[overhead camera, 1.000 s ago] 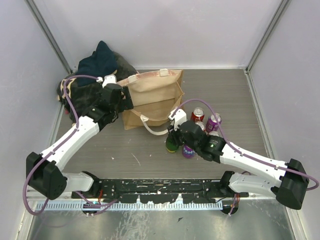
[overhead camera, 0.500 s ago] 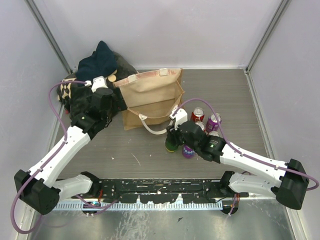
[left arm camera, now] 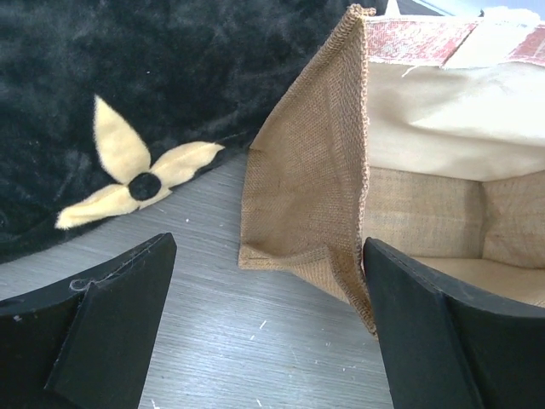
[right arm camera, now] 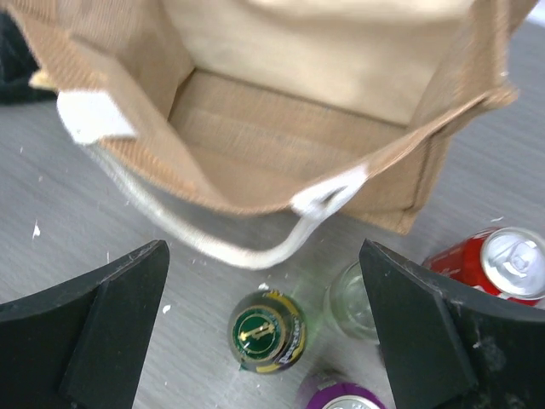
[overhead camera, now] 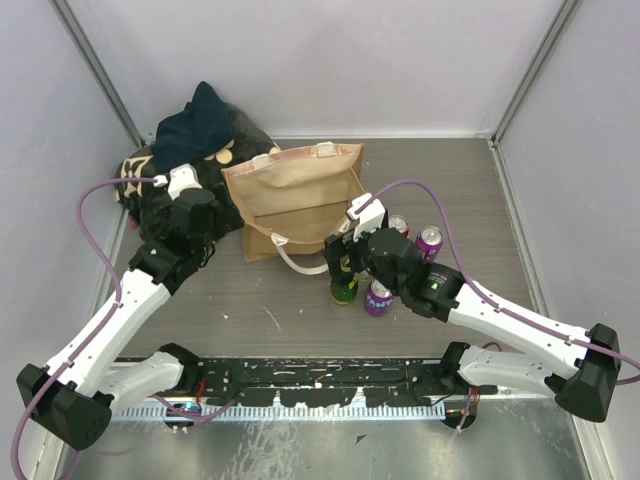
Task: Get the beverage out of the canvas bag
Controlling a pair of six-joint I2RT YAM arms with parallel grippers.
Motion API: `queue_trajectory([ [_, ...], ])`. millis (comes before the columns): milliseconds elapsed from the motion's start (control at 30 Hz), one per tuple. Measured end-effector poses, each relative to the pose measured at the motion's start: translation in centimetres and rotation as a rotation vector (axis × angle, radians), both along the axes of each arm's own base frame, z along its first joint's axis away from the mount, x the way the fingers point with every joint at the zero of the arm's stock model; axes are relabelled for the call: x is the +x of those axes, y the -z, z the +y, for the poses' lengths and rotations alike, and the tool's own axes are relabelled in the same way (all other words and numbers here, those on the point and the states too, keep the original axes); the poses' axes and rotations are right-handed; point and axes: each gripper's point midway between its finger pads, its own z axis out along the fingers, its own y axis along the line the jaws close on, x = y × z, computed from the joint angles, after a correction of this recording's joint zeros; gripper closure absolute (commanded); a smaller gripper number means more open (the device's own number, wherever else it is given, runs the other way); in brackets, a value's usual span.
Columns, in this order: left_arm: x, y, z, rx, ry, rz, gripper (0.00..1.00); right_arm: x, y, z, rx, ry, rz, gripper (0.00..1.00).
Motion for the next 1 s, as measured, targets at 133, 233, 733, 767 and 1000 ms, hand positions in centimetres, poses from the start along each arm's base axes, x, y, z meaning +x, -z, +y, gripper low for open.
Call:
queue_trajectory([
  [133,-0.8,-0.1,0.5,0.006,0.005,-0.015,0.02,1.4,-3.1,-1.2,-0.002,0.083,-0.074,0.0],
  [233,-1.3,-0.6,0.8,0.025,0.031,-0.037,0.02,3.0,-5.0,-2.9,-0.005,0.159,-0.121,0.0],
  [733,-3.2,-7.3,3.0,0.131,0.078,-0.232,0.02,11.3,-5.4,-22.8,0.014,0.755,-0.077,0.0],
  [767,-2.9,-7.7,3.2,0.143,0.062,-0.231,0.02,11.7,-5.2,-24.0,0.024,0.788,-0.061,0.0],
  [1000,-2.2,-7.0,4.7,0.235,-0.014,-0.173,0.02,12.2,-2.0,-32.5,0.084,1.042,0.062,0.0],
])
